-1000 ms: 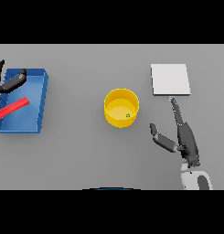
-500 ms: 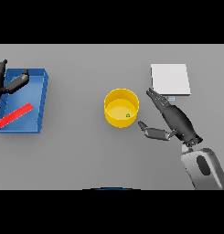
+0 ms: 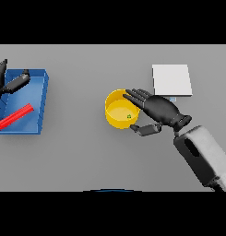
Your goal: Pick up the red beaker and tilt it to pour out 1 green nut into yellow bowl. Pick up the yellow bowl and place it on the metallic measuring scale.
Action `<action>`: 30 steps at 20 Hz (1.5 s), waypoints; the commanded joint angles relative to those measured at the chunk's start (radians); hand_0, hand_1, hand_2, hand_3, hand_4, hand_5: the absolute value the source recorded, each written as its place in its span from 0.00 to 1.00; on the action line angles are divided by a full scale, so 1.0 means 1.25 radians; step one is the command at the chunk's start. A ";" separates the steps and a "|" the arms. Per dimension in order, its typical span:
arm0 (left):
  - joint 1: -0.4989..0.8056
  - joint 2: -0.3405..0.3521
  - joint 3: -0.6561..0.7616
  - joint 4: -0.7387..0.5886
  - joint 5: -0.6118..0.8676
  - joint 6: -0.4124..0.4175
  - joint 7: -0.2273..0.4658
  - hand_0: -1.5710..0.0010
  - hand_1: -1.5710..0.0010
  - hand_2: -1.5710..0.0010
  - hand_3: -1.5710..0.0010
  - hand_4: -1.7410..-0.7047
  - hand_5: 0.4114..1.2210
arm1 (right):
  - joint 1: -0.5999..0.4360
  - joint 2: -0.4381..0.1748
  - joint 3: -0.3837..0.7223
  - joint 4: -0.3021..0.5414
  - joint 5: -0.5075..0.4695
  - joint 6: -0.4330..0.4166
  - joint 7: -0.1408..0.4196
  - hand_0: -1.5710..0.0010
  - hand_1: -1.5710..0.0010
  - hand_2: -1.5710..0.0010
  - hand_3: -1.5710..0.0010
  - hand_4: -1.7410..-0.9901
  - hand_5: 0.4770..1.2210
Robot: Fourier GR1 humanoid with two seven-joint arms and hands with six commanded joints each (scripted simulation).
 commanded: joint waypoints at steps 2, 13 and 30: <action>-0.006 -0.004 -0.001 0.008 -0.002 -0.002 -0.002 1.00 1.00 1.00 1.00 0.91 0.38 | -0.034 0.003 0.025 0.034 0.014 0.022 -0.012 1.00 1.00 1.00 1.00 0.62 0.26; -0.002 0.013 0.004 0.005 0.000 -0.011 -0.017 1.00 1.00 1.00 1.00 0.91 0.40 | -0.164 0.034 0.105 0.204 0.047 0.100 -0.067 1.00 1.00 1.00 1.00 0.63 0.27; -0.001 0.014 0.010 0.002 0.005 -0.008 -0.023 1.00 1.00 1.00 1.00 0.91 0.39 | -0.211 0.049 0.174 0.265 0.093 0.178 -0.037 0.43 0.46 0.48 0.62 0.28 0.78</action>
